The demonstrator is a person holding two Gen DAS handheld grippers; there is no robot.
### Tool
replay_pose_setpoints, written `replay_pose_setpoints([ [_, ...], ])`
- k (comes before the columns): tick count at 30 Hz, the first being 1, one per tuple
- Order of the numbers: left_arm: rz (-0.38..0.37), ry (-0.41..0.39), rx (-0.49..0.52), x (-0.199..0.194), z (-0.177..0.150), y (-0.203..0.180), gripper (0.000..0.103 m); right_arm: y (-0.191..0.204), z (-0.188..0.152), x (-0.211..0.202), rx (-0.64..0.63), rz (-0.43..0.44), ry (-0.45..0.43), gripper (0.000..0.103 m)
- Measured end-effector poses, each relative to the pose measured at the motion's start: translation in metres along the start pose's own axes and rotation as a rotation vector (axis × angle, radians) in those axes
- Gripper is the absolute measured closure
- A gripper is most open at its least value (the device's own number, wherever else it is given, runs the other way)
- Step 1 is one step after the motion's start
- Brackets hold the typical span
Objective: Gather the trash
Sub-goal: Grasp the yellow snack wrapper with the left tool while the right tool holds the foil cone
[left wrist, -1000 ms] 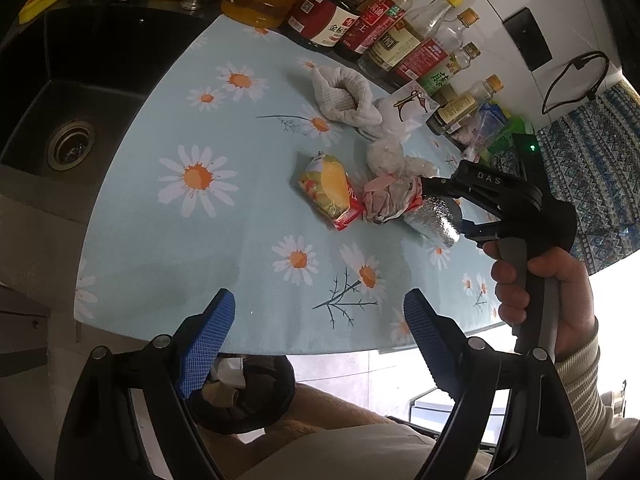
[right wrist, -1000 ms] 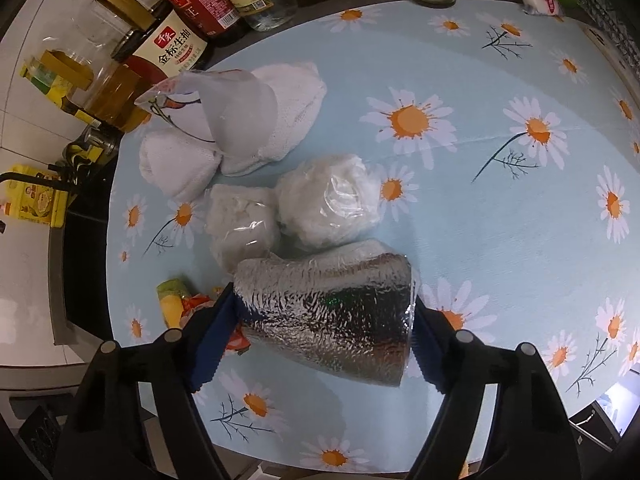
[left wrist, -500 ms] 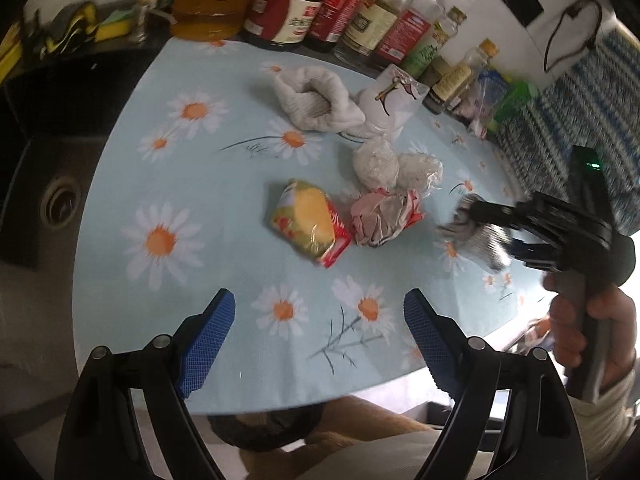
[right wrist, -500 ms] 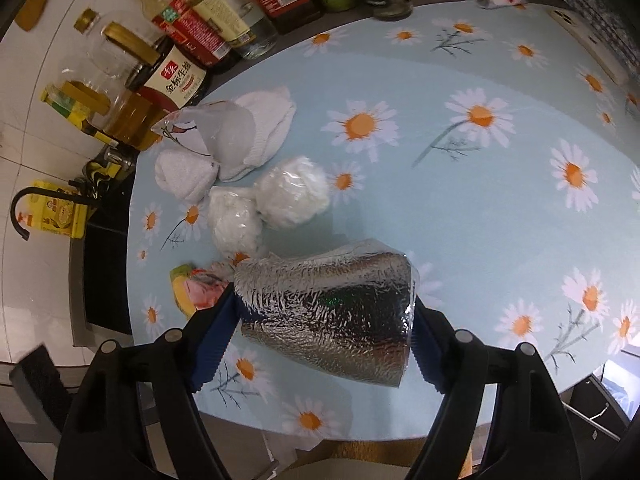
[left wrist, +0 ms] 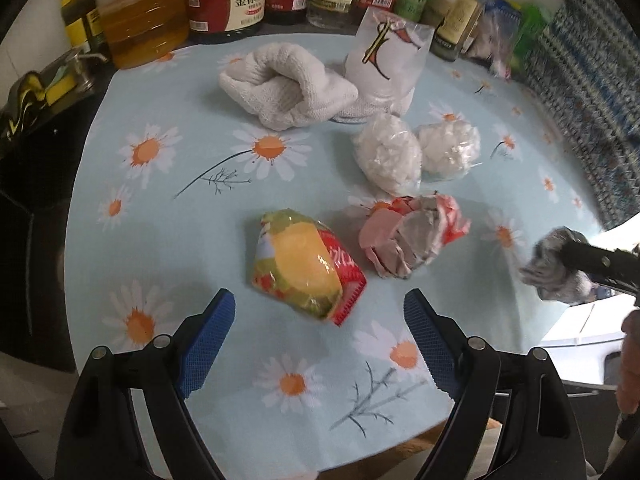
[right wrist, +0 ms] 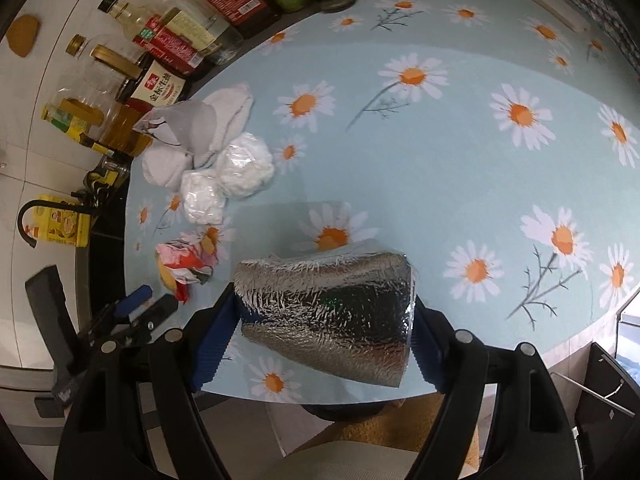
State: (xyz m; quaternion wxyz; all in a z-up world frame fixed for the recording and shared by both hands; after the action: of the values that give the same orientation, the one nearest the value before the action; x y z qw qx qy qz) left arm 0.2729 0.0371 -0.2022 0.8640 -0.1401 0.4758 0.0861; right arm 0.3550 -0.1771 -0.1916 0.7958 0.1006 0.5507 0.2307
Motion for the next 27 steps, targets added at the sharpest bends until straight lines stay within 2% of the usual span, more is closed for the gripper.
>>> replay_pose_setpoints([
  [11,0.07,0.015,0.095,0.015,0.009,-0.004,0.021,-0.022,-0.004,0.004,0.039,-0.001,0.021,0.026],
  [14,0.068,0.028,0.095,0.018,0.009,-0.004,0.033,-0.023,-0.002,0.004,0.037,0.007,0.024,0.026],
  [16,0.072,0.039,0.095,0.022,0.008,-0.004,0.034,-0.022,-0.001,0.004,0.031,0.01,0.022,0.026],
  [18,0.079,0.041,0.091,0.023,0.008,-0.003,0.041,-0.022,0.0,0.005,0.032,0.013,0.025,0.026],
  [22,0.078,0.013,0.075,0.018,0.009,-0.002,0.041,-0.023,0.0,0.007,0.031,0.016,0.033,0.026],
  [27,0.074,0.015,0.072,0.013,0.004,-0.004,0.042,-0.02,-0.002,0.008,0.021,0.026,0.042,0.026],
])
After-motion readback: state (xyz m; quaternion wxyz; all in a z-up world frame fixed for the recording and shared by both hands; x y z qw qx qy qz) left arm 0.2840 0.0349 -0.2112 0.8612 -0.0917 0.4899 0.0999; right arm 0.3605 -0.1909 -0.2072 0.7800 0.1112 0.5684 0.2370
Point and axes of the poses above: each gripper's, at about its wrist camera, not at the fingertips, and x roughly the way its jaws point, y to its left, z to its top, the point moved 6 cm from there along x, roughly the way its jaws point, and after that the axes turned 12 degrees about -y, right-handed, at the moved point
